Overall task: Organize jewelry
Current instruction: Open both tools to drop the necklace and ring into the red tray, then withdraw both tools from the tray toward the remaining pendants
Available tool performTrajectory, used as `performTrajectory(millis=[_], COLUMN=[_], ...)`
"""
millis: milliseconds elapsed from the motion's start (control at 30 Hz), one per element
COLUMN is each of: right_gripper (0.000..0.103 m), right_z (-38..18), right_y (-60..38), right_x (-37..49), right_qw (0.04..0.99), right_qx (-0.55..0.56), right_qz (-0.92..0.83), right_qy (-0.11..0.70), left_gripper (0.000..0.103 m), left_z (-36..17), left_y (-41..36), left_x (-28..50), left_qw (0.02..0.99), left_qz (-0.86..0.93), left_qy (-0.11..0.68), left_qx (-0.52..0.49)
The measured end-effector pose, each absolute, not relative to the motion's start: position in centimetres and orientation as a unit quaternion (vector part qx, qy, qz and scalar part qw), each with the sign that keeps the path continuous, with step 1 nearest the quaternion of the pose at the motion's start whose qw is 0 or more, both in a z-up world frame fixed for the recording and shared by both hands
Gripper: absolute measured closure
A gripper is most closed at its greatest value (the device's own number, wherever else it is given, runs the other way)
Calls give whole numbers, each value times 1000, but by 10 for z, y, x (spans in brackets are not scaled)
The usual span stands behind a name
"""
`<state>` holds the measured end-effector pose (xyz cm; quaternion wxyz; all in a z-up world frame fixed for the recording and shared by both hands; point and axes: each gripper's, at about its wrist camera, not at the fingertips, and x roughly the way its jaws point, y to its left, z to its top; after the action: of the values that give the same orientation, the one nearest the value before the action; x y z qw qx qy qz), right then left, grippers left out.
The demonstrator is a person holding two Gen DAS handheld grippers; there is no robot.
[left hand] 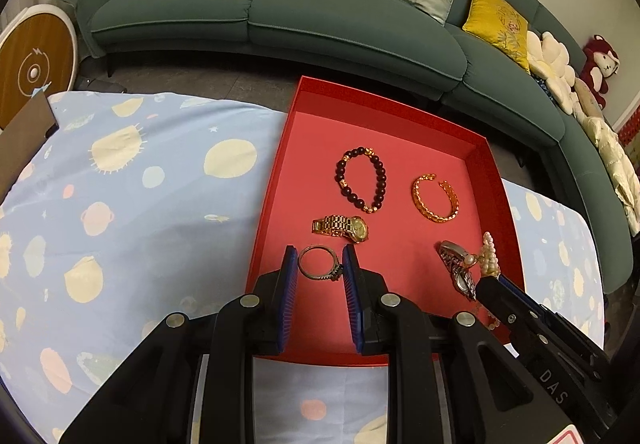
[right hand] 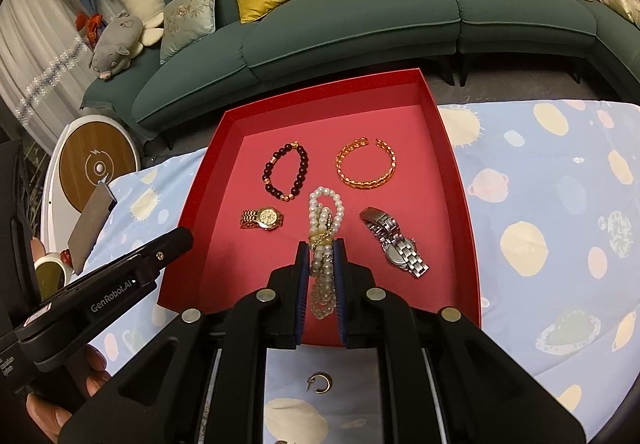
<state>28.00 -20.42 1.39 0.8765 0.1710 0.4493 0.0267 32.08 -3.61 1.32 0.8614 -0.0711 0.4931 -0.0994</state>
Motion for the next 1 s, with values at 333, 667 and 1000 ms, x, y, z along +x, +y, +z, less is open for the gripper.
performTrajectory(millis=[333,667,1000], right_gripper=[89,67,67], right_z=[3,21,63], right_y=[-201,-203,-212], right_x=[285,277,244], right_qw=[871,885,903], right_qx=[166,169,170], right_qz=[28,27,40], right_qy=[462,432,394], left_gripper=[82,62,62], left_z=[0,19,60], left_y=[-42,-31,-20], left_x=[323,316,289], left_qw=[849,864,881], left_qz=[-101,-90,-102], left_qy=[513,488,452], left_qx=[-72,-90,-92])
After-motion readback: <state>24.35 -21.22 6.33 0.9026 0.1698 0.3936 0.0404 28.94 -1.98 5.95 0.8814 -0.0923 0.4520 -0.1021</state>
